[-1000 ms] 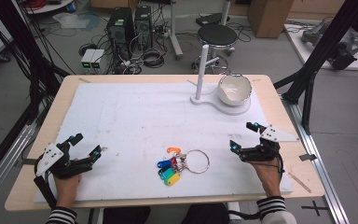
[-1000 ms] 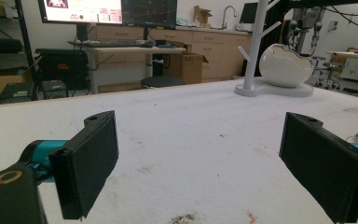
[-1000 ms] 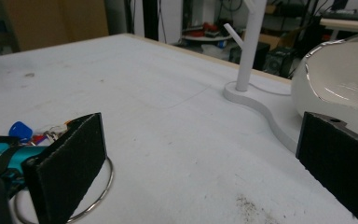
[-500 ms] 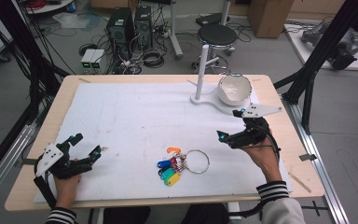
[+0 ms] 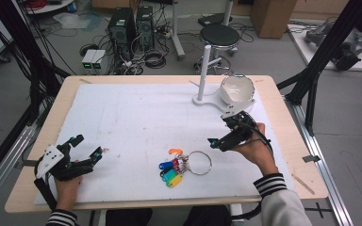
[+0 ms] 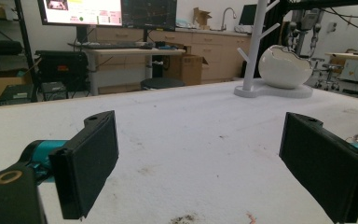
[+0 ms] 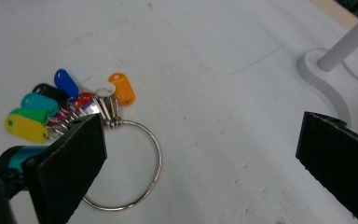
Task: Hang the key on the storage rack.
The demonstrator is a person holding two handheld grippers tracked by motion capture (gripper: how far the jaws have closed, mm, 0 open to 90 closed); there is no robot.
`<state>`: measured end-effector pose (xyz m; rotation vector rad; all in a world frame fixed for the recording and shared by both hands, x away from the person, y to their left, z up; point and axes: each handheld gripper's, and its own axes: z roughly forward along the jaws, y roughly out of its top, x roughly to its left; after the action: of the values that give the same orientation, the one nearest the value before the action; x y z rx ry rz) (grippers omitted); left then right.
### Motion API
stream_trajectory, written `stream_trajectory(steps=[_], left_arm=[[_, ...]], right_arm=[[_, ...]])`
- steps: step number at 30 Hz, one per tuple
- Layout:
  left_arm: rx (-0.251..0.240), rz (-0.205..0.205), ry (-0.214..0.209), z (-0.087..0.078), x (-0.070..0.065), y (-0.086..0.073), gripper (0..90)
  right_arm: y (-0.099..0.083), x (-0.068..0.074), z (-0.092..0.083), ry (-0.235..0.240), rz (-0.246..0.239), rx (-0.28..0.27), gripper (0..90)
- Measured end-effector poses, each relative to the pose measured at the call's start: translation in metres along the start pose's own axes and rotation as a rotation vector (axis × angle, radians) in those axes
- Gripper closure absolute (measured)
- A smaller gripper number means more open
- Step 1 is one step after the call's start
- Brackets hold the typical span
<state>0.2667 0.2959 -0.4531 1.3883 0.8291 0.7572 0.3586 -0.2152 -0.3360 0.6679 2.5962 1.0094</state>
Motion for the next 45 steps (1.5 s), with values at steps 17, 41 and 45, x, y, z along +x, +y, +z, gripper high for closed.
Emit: stream_trajectory(steps=[17, 41, 45], left_arm=[[-0.001, -0.002, 0.002, 0.000, 0.000, 0.000, 12.1], [-0.001, -0.001, 0.000, 0.000, 0.000, 0.000, 12.1], [-0.002, -0.002, 0.000, 0.000, 0.000, 0.000, 12.1]], right_arm=[[0.018, 0.010, 0.042, 0.060, -0.077, 0.299, 2.4], [0.018, 0.017, 0.081, 0.111, -0.123, 0.519, 7.1], [0.018, 0.018, 0.084, 0.139, -0.136, 0.535, 15.3]])
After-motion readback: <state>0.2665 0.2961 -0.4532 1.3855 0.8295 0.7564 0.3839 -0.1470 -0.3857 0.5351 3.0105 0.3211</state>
